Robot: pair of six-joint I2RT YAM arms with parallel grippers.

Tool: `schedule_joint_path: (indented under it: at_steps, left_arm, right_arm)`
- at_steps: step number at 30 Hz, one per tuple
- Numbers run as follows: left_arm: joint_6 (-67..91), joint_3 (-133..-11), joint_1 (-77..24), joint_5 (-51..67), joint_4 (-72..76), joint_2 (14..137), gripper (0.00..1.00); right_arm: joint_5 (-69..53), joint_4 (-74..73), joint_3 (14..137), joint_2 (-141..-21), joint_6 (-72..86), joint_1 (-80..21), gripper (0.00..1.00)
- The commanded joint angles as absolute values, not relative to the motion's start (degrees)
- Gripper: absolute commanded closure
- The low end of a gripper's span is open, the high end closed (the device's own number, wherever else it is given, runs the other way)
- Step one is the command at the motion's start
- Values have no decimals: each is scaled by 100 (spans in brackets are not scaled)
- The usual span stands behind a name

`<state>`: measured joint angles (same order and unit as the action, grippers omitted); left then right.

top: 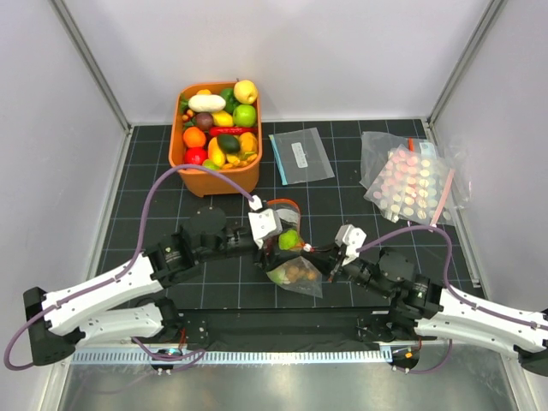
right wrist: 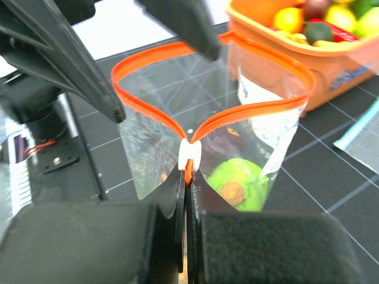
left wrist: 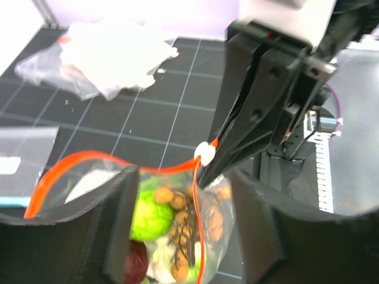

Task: Place the food in the zip-top bag and seal the zipper
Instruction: Zip the zipper food storage bag at the center of the board.

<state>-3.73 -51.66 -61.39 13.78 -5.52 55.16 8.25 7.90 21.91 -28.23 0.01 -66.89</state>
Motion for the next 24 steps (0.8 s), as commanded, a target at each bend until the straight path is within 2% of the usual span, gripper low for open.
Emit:
schedule_joint_path:
  at_steps: [1,7,12,17,21,24]
  left_arm:
    - [-580,-5124,-6187,1819,-211,5353,31]
    - [-1335,-4957,-6302,2434,-334,5282,22]
    - [-1406,-4974,-6302,2408,-360,5361,22]
    - [-1397,-5027,-6302,2470,-404,5493,24]
    - [-1397,-5220,-6302,2470,-632,5773,32]
    - [-1380,-5387,-6302,2487,-843,5923,33]
  right_arm:
    - [211,738,2584,-2988,-176,-6688,99]
    - [-289,642,2689,-3181,-272,-6688,99]
    - [-580,598,2742,-3278,-334,-6688,99]
    - [-677,571,2777,-3349,-352,-6688,99]
    - [-616,571,2760,-3252,-343,-6688,99]
    - [-519,589,2707,-3077,-343,-6688,99]
